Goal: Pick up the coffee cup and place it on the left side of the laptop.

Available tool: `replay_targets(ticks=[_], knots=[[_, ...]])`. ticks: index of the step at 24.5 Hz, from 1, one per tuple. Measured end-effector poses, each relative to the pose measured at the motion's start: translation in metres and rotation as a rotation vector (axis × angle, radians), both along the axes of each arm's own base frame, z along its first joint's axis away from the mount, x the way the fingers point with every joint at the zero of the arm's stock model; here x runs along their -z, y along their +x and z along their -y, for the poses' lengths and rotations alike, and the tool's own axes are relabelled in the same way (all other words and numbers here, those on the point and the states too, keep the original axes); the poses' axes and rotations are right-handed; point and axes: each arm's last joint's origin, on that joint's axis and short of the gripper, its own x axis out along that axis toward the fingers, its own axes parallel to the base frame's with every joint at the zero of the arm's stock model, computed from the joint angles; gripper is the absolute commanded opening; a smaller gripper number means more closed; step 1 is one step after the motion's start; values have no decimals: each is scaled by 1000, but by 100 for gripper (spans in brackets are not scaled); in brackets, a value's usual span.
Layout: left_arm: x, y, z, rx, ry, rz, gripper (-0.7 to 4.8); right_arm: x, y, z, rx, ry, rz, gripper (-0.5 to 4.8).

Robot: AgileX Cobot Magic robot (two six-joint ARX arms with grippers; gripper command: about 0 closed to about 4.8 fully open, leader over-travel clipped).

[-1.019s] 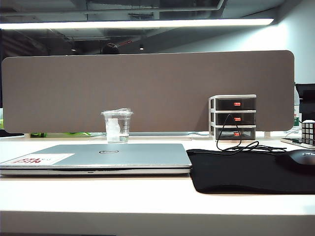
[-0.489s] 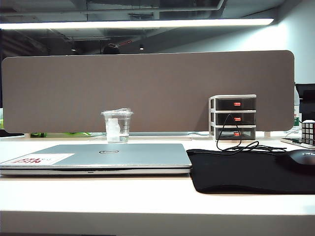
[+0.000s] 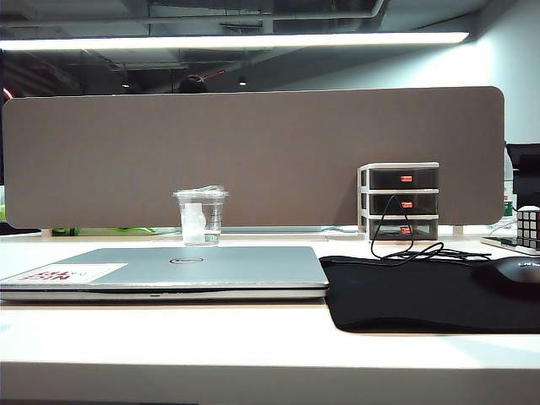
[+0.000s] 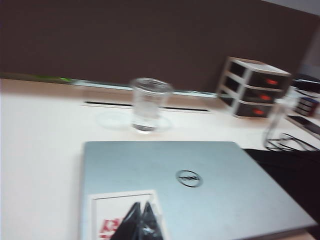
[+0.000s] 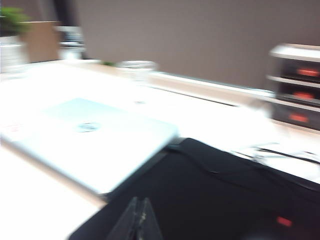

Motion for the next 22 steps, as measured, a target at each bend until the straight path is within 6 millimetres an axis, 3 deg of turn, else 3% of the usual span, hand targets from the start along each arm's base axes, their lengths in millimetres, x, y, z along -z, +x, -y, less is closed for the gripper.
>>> replay_targets(ticks=[3, 17, 19, 20, 21, 22], knots=[[0, -1, 2, 78, -3, -3, 0, 0, -2, -3, -121, -3, 0, -1], [2, -1, 3, 124, -70, -51, 5, 0, -2, -3, -121, 13, -11, -1], [2, -1, 3, 106, -70, -47, 202, 0, -2, -3, -121, 22, -17, -1], [1, -1, 2, 81, -70, -42, 365, 0, -2, -3, -122, 22, -18, -1], [1, 0, 0, 15, -75, -37, 418, 0, -2, -3, -121, 22, -18, -1], [1, 0, 0, -11, -78, -33, 419, 0, -2, -3, -121, 23, -18, -1]])
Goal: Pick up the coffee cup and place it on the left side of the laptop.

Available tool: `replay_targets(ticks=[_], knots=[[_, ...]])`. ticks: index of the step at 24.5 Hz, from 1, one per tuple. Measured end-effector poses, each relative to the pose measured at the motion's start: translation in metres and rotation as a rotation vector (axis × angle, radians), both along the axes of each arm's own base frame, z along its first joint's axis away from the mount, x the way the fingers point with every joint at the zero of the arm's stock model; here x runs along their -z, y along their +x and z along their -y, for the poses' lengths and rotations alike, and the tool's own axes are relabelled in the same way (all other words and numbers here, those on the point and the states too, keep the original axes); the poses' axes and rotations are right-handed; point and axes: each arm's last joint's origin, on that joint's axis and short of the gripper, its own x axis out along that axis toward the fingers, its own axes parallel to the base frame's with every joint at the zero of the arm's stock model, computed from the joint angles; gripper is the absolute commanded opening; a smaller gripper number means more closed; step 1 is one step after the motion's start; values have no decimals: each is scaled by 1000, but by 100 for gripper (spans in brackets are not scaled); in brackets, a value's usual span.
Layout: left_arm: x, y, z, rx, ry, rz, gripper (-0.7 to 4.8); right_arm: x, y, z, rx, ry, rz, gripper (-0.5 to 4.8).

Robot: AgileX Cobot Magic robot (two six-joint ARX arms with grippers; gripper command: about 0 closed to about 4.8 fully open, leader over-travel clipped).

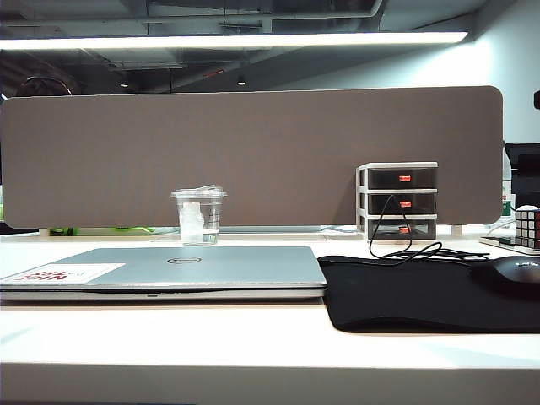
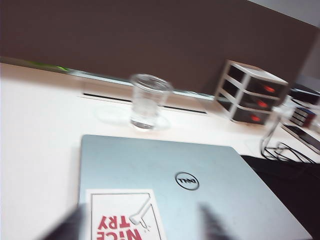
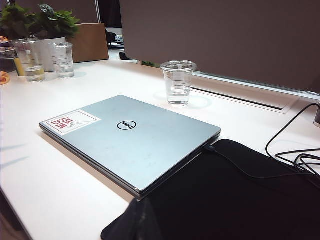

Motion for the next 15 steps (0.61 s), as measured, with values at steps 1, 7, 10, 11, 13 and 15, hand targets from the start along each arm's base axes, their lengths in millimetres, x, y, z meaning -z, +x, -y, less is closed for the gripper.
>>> replay_targets(ticks=[1, 7, 10, 11, 13, 15], knots=[[-1, 0, 0, -6, -1, 7, 419, 0, 0, 0, 0, 0, 0, -1], [-11, -1, 0, -5, 12, 116, 438, 0, 0, 0, 0, 2, -2, -1], [-11, -1, 0, 2, 9, 107, 479, 0, 0, 0, -1, 15, -12, -1], [-10, 0, 0, 7, 9, 102, 479, 0, 0, 0, -1, 17, -14, -1], [-13, -1, 1, 16, 10, 107, 479, 0, 0, 0, -2, 17, -14, -1], [-24, -3, 1, 15, 16, 137, 479, 0, 0, 0, -2, 17, -14, -1]])
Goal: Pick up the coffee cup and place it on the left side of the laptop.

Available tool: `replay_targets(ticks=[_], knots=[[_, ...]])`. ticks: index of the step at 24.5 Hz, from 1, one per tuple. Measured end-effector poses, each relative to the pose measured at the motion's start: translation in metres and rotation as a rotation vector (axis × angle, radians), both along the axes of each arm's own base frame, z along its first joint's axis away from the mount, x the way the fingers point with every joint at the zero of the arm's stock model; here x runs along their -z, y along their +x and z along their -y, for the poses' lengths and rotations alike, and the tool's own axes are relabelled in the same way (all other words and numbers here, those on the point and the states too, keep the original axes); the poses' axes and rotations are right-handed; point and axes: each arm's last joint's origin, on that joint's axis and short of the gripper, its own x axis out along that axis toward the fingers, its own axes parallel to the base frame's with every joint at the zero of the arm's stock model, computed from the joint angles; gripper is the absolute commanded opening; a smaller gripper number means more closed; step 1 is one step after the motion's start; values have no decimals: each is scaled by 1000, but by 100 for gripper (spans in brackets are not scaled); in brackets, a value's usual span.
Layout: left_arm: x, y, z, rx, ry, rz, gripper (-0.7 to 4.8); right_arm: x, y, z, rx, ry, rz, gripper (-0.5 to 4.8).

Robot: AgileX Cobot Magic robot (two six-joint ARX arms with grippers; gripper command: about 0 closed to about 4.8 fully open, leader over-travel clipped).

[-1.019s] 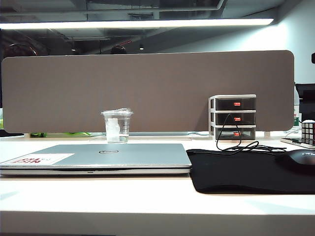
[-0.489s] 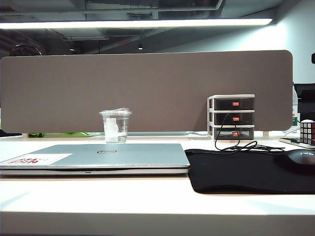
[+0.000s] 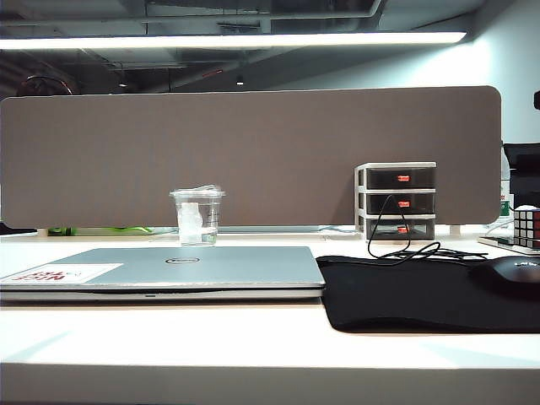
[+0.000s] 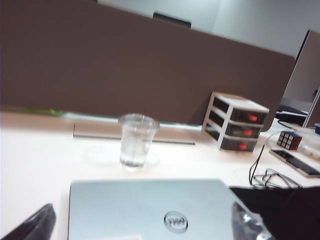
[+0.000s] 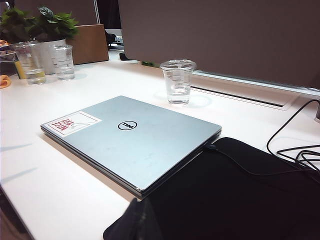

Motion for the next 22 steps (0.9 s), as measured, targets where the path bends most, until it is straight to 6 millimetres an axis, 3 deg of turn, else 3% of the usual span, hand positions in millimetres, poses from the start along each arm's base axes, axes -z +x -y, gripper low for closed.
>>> replay_targets(ticks=[10, 22], knots=[[-27, 10, -2, -49, 77, 48, 479, 0, 0, 0, 0, 0, 0, -1], [-12, 78, -8, -55, 133, -30, 479, 0, 0, 0, 0, 0, -1, -1]])
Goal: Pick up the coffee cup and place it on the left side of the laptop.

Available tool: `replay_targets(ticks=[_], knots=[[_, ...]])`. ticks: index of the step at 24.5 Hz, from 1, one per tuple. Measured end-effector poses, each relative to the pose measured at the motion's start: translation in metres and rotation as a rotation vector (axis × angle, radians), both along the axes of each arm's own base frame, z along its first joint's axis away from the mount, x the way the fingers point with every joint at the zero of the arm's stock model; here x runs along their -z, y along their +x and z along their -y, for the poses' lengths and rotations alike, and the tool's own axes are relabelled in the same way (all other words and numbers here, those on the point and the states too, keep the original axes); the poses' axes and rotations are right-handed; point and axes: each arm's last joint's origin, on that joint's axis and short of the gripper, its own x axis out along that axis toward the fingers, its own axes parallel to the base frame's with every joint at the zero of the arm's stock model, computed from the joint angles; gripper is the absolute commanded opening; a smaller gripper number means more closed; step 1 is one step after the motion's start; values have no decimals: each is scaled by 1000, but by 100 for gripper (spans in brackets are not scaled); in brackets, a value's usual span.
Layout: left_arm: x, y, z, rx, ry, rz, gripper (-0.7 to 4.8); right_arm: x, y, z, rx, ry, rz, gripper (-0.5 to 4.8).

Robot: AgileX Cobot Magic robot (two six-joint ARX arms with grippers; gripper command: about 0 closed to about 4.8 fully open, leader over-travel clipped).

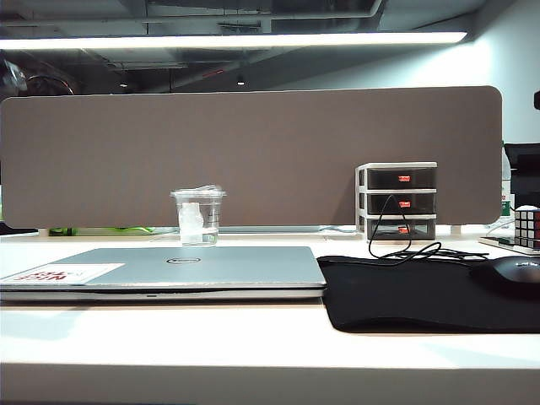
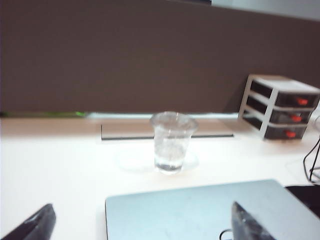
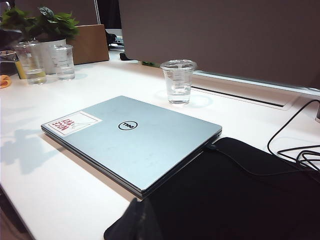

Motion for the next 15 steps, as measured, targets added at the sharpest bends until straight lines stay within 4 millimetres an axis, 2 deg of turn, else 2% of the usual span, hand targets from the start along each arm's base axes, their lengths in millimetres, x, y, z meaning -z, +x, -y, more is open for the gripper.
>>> replay_targets(ticks=[1, 9, 15], knots=[[4, 10, -1, 11, -1, -28, 479, 0, 0, 0, 0, 0, 1, -1], [11, 37, -2, 40, 56, -23, 479, 0, 0, 0, 0, 0, 1, -1], [20, 67, -4, 77, 144, -61, 479, 0, 0, 0, 0, -1, 0, -1]])
